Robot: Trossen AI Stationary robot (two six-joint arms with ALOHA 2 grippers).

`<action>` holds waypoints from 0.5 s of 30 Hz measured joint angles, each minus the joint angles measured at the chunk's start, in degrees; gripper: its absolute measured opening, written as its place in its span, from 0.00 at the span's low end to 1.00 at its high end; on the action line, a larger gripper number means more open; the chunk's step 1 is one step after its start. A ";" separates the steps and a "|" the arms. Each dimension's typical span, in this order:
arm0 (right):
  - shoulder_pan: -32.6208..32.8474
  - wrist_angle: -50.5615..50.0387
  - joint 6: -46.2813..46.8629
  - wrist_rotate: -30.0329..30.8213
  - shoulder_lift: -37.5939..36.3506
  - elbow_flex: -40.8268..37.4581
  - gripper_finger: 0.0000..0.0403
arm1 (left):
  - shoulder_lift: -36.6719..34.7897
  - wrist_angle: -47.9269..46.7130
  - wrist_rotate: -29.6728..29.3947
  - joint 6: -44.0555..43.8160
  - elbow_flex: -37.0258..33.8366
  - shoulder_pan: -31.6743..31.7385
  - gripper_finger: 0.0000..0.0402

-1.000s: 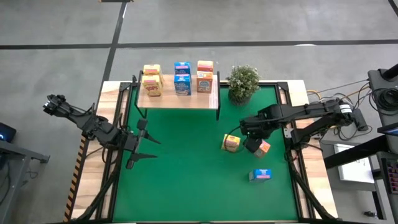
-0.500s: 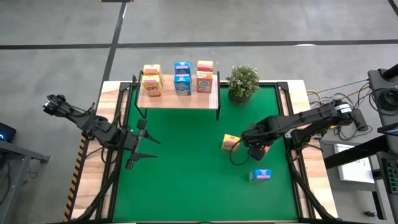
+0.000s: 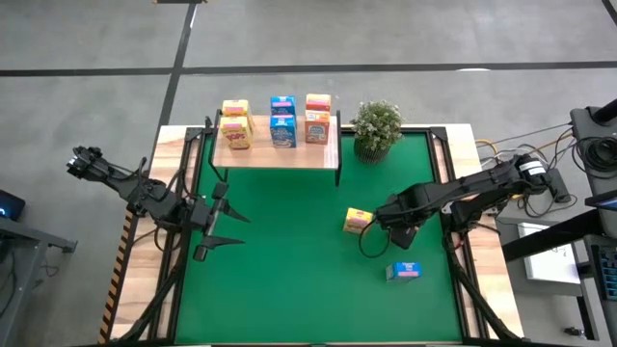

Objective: Stack cereal on shelf
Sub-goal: Put the orange cereal box on the shelf

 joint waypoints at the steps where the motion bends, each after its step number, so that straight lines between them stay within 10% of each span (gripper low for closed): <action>1: 0.00 0.02 0.01 0.00 0.00 0.02 0.46 | 0.00 0.10 0.00 -0.21 0.00 0.00 0.54; 15: 0.00 -0.92 -2.42 0.35 0.00 7.37 0.41 | 0.00 0.12 0.00 -1.23 0.00 0.00 0.54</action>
